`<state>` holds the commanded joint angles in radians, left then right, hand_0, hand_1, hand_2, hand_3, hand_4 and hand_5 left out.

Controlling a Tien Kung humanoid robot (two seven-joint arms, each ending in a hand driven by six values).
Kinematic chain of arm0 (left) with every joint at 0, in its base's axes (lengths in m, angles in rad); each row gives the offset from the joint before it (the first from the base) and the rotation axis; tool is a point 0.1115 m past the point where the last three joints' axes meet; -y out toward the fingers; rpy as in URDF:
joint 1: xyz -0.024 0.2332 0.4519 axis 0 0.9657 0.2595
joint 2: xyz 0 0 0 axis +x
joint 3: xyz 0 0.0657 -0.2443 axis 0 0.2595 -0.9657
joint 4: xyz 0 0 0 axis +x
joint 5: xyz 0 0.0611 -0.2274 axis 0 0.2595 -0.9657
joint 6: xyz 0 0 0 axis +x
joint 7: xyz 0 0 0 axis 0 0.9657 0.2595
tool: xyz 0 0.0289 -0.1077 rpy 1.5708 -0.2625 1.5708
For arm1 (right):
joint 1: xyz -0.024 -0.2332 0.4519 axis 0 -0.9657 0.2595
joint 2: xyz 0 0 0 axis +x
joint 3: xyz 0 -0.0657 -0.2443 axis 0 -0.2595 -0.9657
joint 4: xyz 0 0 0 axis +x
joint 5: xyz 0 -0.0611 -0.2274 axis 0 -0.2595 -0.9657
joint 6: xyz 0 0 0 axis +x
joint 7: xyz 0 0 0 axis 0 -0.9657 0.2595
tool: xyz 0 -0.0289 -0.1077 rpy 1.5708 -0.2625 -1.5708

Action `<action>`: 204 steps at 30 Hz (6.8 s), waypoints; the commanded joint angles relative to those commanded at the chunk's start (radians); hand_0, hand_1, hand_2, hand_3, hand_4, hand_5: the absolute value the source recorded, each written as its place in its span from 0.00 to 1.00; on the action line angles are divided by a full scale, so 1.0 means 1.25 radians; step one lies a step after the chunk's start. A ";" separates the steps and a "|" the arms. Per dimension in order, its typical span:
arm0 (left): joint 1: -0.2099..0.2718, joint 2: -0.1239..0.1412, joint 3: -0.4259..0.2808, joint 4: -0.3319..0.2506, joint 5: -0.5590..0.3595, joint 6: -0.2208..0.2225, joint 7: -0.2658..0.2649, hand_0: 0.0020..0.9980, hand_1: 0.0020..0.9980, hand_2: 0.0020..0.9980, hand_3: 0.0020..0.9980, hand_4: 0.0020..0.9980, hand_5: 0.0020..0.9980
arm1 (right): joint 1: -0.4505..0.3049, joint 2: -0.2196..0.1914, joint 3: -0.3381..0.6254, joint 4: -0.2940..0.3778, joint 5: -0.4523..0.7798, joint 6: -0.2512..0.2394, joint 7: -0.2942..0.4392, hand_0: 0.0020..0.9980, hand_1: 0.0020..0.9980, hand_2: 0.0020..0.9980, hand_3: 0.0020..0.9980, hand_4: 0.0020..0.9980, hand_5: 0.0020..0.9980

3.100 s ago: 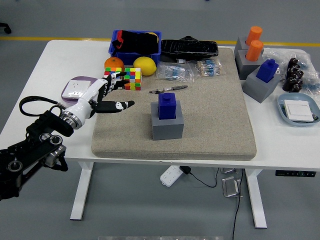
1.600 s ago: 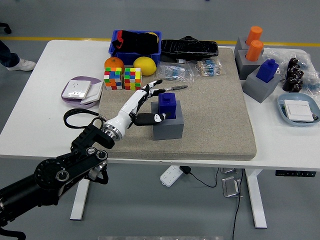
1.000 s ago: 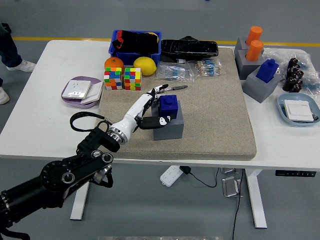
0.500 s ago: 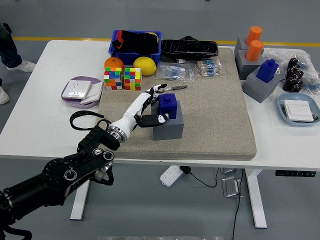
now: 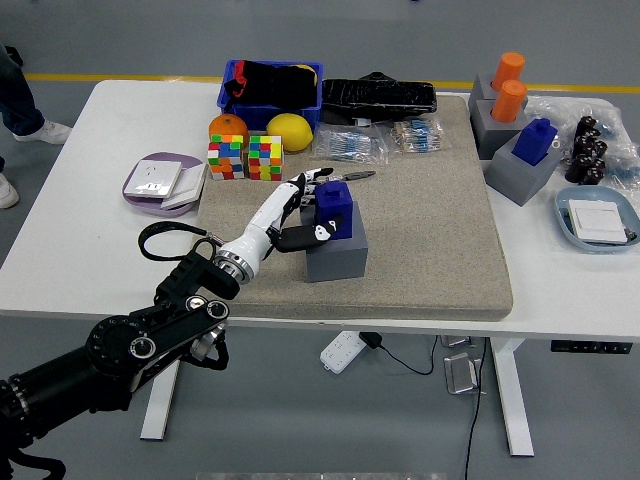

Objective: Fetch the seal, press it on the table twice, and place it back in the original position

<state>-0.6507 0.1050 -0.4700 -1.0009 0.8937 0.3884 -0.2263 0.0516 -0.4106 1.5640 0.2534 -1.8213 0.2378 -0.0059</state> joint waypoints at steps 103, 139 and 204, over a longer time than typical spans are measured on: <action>0.015 0.022 0.055 0.294 -0.192 0.045 -0.175 0.83 0.52 0.47 0.87 0.45 0.00 | -0.008 0.006 -0.010 0.009 0.013 0.007 0.009 0.80 0.71 0.69 0.65 0.78 0.54; 0.039 0.038 0.080 0.247 -0.116 0.050 -0.173 0.83 0.53 0.47 0.86 0.46 0.00 | -0.012 0.003 -0.009 0.008 0.007 0.008 0.010 0.80 0.71 0.69 0.65 0.78 0.54; -0.086 0.064 0.144 0.020 0.012 0.004 -0.083 0.83 0.53 0.47 0.86 0.45 0.00 | -0.006 0.000 -0.009 0.010 0.012 0.011 0.010 0.80 0.71 0.69 0.65 0.79 0.54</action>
<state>-0.7582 0.1844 -0.2895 -0.9759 0.9090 0.3940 -0.3299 0.0440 -0.4108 1.5522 0.2654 -1.8061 0.2517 0.0061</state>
